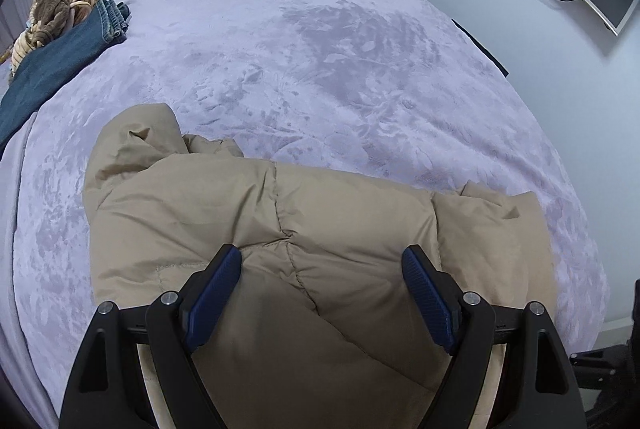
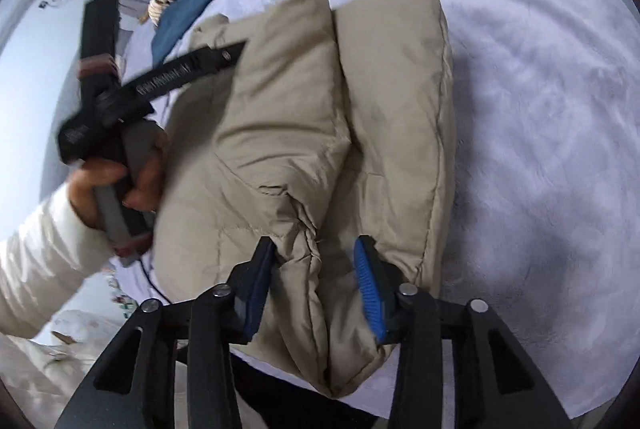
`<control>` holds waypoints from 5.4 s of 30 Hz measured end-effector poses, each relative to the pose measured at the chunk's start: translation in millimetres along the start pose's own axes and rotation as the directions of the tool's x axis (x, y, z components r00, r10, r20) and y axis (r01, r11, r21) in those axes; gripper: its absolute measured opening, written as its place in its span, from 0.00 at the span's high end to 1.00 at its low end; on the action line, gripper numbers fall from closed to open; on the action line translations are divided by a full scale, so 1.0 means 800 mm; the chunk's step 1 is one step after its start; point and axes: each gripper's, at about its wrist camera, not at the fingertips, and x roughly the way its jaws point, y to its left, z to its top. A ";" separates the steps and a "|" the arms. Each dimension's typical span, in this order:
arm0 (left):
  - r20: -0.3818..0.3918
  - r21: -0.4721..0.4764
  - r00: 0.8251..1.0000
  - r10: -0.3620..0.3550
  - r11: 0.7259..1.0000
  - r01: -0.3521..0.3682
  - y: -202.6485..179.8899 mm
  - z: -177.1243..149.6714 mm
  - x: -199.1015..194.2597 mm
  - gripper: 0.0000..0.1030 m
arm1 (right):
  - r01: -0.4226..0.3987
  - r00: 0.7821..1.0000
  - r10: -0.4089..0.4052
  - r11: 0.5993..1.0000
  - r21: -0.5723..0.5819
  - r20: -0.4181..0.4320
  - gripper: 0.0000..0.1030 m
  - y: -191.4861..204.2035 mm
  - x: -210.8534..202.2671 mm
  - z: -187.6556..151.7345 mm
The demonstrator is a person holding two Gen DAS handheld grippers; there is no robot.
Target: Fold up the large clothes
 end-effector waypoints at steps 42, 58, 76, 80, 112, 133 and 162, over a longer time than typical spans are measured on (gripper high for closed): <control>-0.105 -0.115 0.993 0.063 0.991 -0.075 0.116 -0.141 -0.136 0.01 | 0.171 0.973 -0.200 0.961 0.219 0.116 0.33 0.083 0.029 -0.010; -0.141 -0.189 0.990 0.000 0.982 -0.027 0.150 -0.154 -0.116 0.01 | 0.140 0.971 -0.181 0.960 0.241 0.156 0.23 0.090 0.012 0.007; -0.130 -0.388 0.988 -0.079 0.921 0.022 0.146 -0.109 -0.062 0.00 | 0.043 0.992 -0.062 0.985 0.168 0.108 0.79 0.061 0.060 0.179; -0.138 -0.368 0.988 -0.067 0.930 0.011 0.131 -0.102 -0.060 0.00 | 0.152 0.984 -0.159 0.984 0.092 0.074 0.79 0.049 0.080 0.179; -0.085 -0.485 0.935 -0.345 0.834 0.264 0.163 -0.128 -0.034 0.01 | -0.399 0.917 0.363 0.824 0.402 0.165 0.00 -0.123 0.073 0.119; -0.004 -0.544 0.730 -0.683 0.614 0.572 0.210 -0.143 0.044 0.00 | -0.294 0.937 0.300 0.954 0.059 -0.182 0.00 -0.015 0.151 0.190; -0.087 -0.306 0.938 -0.337 0.905 0.297 0.088 -0.064 -0.054 0.17 | -0.350 0.912 0.386 0.908 0.229 -0.137 0.31 -0.004 0.138 0.178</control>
